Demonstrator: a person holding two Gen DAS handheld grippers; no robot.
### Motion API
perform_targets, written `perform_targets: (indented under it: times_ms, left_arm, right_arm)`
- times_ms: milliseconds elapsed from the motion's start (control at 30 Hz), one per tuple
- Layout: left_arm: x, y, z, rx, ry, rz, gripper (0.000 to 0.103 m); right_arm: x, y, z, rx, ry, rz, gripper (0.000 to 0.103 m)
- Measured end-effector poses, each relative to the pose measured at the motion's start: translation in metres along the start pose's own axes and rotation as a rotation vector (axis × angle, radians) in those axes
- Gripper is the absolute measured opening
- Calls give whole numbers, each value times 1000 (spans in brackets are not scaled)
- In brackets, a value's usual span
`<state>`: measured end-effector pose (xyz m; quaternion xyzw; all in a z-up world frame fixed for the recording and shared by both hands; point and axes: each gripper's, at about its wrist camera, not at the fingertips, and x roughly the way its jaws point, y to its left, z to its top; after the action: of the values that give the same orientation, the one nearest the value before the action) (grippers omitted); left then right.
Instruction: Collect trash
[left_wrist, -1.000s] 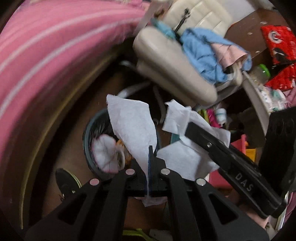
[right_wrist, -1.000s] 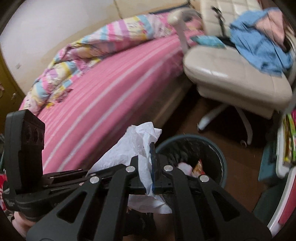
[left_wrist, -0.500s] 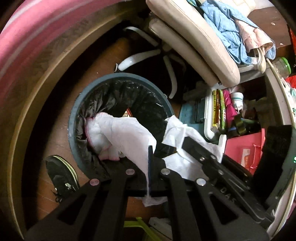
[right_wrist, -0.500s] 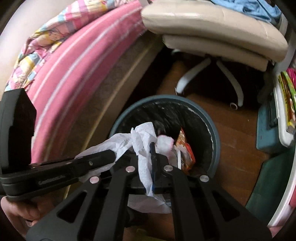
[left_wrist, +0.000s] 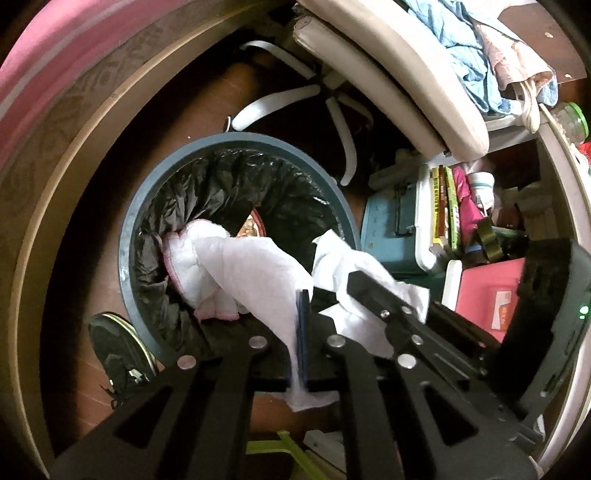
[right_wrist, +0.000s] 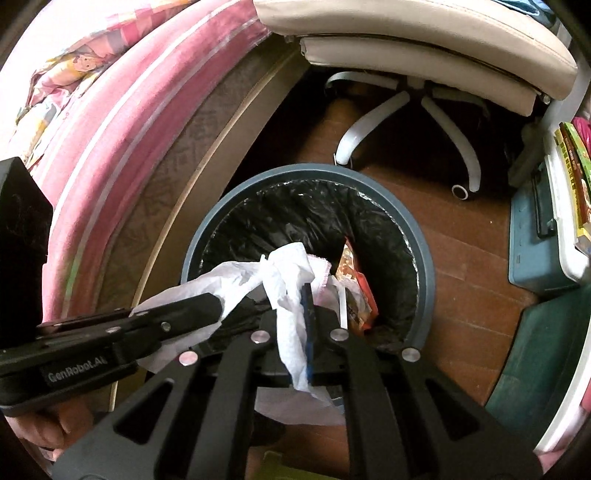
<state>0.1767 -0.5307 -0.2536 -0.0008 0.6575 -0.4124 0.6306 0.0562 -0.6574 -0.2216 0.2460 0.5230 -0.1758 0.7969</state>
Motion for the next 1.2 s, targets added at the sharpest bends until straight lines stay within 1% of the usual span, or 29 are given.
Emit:
perform_targets:
  times_ms: [67, 100, 133, 167, 200, 233, 267, 300, 333, 367, 433, 467, 533, 567, 633, 767, 867, 1067, 1100, 1133, 1167, 1200]
  left_arm:
    - [1, 1, -1, -2, 4, 12, 6]
    - [0, 2, -1, -4, 1, 16, 7]
    - [-1, 2, -1, -7, -3, 25, 14]
    - [-2, 3, -1, -9, -8, 32, 22]
    - [-5, 6, 0, -16, -19, 37, 26]
    - [-7, 6, 0, -22, -27, 40, 38]
    - [-9, 7, 0, -28, -37, 49, 46]
    - [-12, 8, 1, -33, -50, 60, 49]
    - [-13, 8, 1, -36, -55, 67, 56]
    - [-15, 9, 2, -40, -60, 74, 63]
    - [-20, 10, 2, -47, -81, 82, 71]
    - [-22, 10, 2, -48, -87, 84, 76]
    - [-28, 10, 1, -52, -111, 99, 82]
    - [-31, 10, 1, -56, -122, 109, 85]
    - [-39, 14, 0, -76, -153, 115, 86]
    - [-62, 18, -4, -129, -218, 145, 86]
    - [-83, 17, -9, -151, -271, 138, 86]
    - [-153, 19, -30, -215, -445, 90, 87]
    - [-173, 25, -35, -247, -488, 71, 87]
    - [-185, 30, -38, -267, -511, 50, 87]
    - [-198, 35, -43, -290, -538, 22, 87]
    - [-216, 41, -49, -321, -574, -12, 87]
  right_arm:
    - [-3, 2, -1, 2, -14, -6, 19]
    - [-4, 2, -2, 7, -22, -6, 35]
    - [-6, 2, -2, 12, -34, -16, 41]
    - [-7, 1, -2, 14, -38, -27, 42]
    - [-8, 0, -2, 18, -39, -36, 43]
    - [-8, 1, -2, 20, -39, -42, 47]
    - [-10, -1, -1, 28, -44, -53, 48]
    - [-11, -2, 0, 31, -46, -56, 52]
    - [-13, -4, 0, 43, -56, -65, 57]
    - [-16, -5, 0, 55, -65, -73, 59]
    - [-21, -8, 1, 76, -81, -91, 71]
    - [-24, -9, 2, 86, -88, -97, 74]
    - [-29, -10, 3, 96, -102, -100, 81]
    - [-32, -9, 4, 96, -107, -103, 81]
    - [-38, -5, 6, 84, -117, -107, 82]
    - [-52, 6, 7, 42, -142, -82, 84]
    - [-68, 24, 6, -1, -170, -59, 84]
    - [-113, 79, 8, -102, -268, 3, 84]
    - [-120, 88, 8, -119, -281, 11, 84]
    - [-134, 108, 10, -151, -308, 37, 84]
    - [-139, 116, 9, -160, -317, 47, 84]
    - [-149, 133, 10, -183, -338, 72, 84]
